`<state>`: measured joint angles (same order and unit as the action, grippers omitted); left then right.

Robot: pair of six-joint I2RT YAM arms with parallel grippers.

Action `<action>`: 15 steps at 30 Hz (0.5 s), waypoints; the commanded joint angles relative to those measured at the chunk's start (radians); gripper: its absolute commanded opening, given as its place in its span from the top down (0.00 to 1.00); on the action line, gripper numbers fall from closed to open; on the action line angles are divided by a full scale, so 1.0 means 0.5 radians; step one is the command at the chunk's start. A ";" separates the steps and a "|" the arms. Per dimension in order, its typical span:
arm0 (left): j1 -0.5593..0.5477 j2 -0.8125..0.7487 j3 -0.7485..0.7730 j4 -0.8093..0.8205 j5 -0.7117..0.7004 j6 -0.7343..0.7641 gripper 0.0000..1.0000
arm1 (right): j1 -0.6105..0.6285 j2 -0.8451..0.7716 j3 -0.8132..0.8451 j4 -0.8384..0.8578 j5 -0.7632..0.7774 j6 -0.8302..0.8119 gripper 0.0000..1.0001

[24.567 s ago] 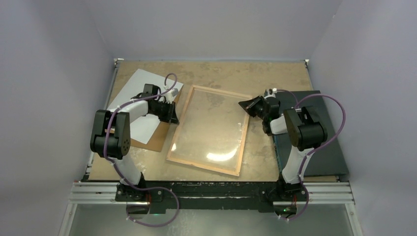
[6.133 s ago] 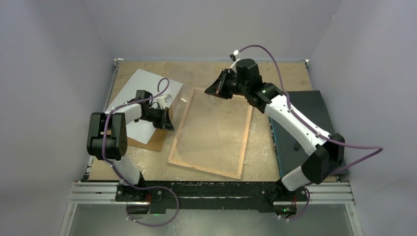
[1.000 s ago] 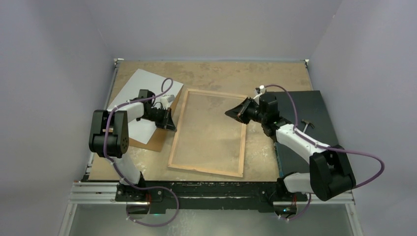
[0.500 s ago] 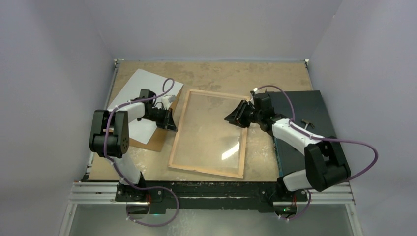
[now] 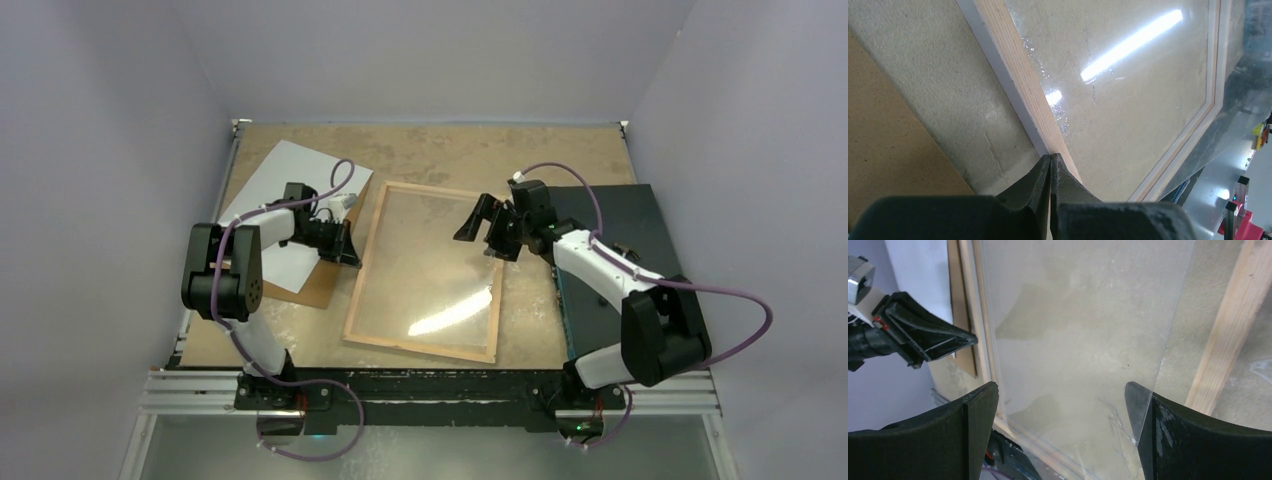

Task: Put the photo into the frame
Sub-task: Place the photo frame item in the photo frame.

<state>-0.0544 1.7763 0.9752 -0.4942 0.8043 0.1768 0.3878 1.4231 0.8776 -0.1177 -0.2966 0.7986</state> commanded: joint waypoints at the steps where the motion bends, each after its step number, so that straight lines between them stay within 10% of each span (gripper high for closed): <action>1: -0.022 -0.018 -0.030 0.025 -0.019 0.072 1.00 | 0.013 0.030 0.139 -0.173 0.176 -0.140 0.01; 15: -0.020 -0.018 -0.027 0.017 -0.021 0.070 1.00 | 0.013 0.159 0.223 -0.275 0.347 -0.304 0.01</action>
<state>-0.0544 1.7763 0.9752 -0.4942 0.8051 0.1772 0.3878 1.4914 0.9352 -0.2379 -0.1692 0.6945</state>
